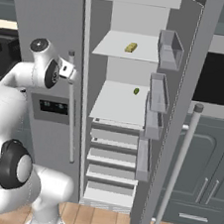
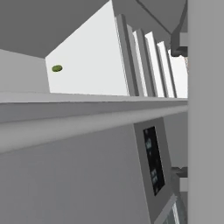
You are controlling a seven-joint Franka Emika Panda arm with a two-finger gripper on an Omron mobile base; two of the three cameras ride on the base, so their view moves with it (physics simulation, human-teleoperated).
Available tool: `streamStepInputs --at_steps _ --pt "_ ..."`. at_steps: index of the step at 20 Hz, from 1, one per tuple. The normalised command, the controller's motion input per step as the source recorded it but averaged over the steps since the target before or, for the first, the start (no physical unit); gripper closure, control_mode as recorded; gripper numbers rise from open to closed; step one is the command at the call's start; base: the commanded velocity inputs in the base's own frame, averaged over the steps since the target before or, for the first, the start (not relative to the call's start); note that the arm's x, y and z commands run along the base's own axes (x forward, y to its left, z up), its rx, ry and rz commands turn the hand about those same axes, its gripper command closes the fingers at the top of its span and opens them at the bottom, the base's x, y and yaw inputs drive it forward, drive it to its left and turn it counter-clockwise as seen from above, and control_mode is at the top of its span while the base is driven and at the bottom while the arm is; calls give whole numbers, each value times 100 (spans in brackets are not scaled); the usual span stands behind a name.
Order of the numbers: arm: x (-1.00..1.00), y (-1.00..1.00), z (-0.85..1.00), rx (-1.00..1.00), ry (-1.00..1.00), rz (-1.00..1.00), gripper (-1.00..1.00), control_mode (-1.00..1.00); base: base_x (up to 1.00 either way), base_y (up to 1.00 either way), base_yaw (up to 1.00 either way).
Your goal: Retrieve the butter from the fridge and place it on a plate on the dining table. Then retrieve the butter knife by the fridge and place it near the plate.
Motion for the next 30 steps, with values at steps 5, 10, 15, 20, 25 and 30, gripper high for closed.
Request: streamStepInputs --at_steps 5,10,15,20,25,30 --pt "51 0 -9 -2 0 0 -100 -100 0 0 0" --pt "52 0 -12 -2 0 0 -100 -100 0 0 0" --pt "47 11 -10 -5 0 0 -100 -100 0 0 0" --pt "43 18 -8 -7 0 -1 -100 -100 0 0 0" --pt "40 2 -13 -4 0 0 -100 -100 0 0 0" --pt "30 0 -8 -1 -2 0 -100 -100 0 0 0"
